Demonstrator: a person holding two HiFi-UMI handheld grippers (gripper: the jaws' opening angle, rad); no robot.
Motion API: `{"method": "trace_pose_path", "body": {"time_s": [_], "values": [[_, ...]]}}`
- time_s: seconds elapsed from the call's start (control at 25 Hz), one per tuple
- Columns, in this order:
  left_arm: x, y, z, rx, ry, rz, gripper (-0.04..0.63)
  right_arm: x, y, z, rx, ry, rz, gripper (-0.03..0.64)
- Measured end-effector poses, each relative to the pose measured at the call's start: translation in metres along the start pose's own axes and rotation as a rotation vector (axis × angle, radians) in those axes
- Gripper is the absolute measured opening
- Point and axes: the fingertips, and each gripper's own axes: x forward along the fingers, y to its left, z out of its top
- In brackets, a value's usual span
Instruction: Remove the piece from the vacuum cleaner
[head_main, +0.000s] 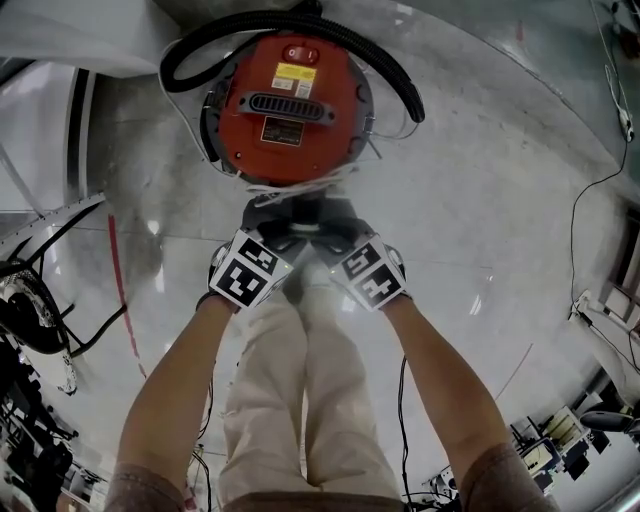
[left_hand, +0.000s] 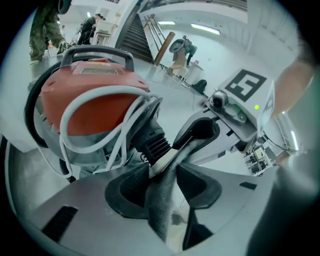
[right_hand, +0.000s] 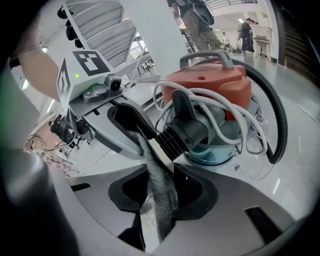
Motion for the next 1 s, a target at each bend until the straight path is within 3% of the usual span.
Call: {"method": "trace_pose_path", "body": {"time_s": [0.72, 0.88, 1.0], "values": [[-0.004, -0.001, -0.008, -0.069, -0.026, 0.02, 0.112, 0.001, 0.001, -0.004, 0.001, -0.006, -0.071, 0.077], [-0.001, -0.013, -0.025, -0.031, 0.012, -0.003, 0.104, 0.003, 0.015, -0.02, -0.079, 0.01, -0.043, 0.066], [-0.004, -0.022, -0.031, -0.027, 0.014, -0.016, 0.103, -0.001, 0.022, -0.026, -0.063, 0.012, -0.041, 0.063]]}}
